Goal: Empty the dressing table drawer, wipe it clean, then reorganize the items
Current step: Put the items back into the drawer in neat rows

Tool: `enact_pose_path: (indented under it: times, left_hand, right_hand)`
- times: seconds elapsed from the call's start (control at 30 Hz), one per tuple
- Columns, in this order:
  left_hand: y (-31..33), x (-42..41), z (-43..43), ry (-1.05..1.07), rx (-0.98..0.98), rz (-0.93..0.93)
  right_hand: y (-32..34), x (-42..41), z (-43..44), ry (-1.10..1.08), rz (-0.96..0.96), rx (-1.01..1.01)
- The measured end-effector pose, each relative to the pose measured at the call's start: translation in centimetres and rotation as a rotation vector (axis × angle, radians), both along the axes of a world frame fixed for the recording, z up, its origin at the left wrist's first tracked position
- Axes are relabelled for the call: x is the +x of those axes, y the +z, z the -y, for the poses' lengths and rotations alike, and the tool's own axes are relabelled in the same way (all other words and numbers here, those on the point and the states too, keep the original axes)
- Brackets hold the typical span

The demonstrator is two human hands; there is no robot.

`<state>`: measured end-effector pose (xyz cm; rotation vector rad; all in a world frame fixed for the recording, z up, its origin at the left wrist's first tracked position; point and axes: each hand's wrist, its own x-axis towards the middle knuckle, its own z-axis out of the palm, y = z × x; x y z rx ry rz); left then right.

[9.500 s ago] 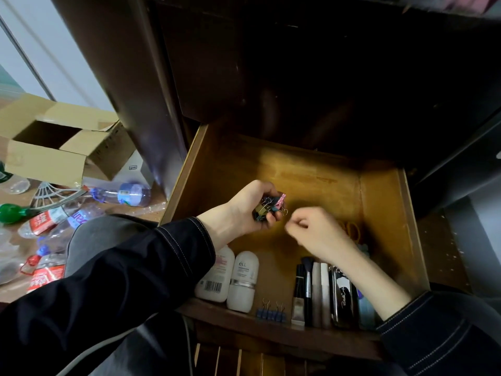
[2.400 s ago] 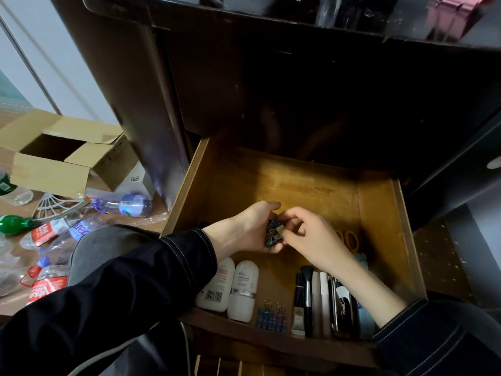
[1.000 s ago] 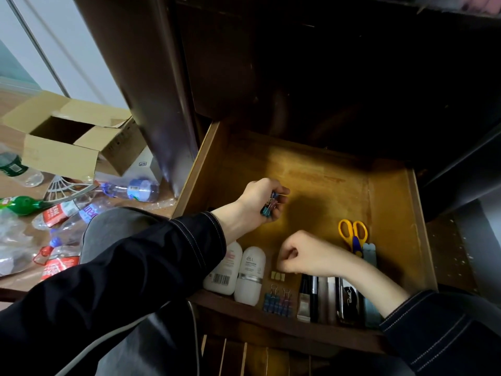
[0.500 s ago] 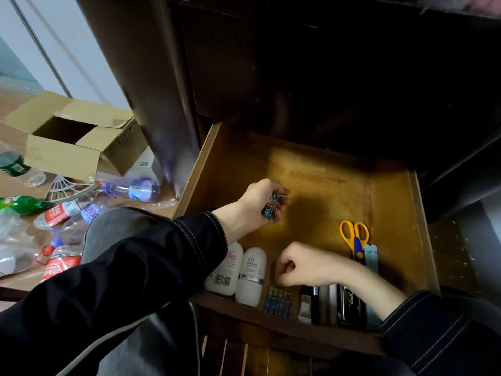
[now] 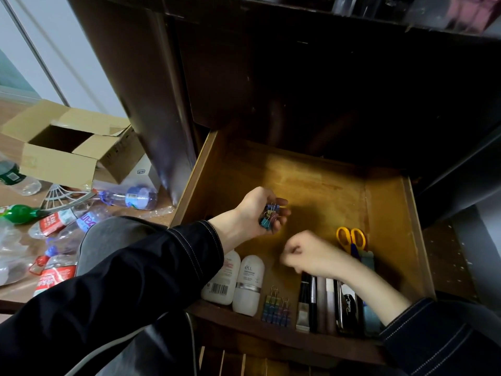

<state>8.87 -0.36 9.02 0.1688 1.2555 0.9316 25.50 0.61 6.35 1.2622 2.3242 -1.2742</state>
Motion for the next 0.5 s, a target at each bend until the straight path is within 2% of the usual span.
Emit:
enact_pose_path:
  times: [0.13,0.23,0.33,0.5]
  left_hand:
    - [0.1,0.3,0.1,-0.025,-0.028,-0.001]
    - [0.1,0.5,0.3,-0.148,-0.031,-0.027]
    - [0.3,0.9,0.4,-0.249,-0.020,-0.025]
    - [0.2,1.1,0.2,-0.301,0.009,-0.074]
  right_hand:
    - [1.6,0.4,-1.4,-0.363,-0.316,0.216]
    - [2.1,0.5,-1.3,-0.446,-0.453,0.320]
    - [2.1,0.4,-1.1,-0.398,-0.450,0.307]
    - [1.9,0.3,-1.3,-0.310,-0.371,0.336]
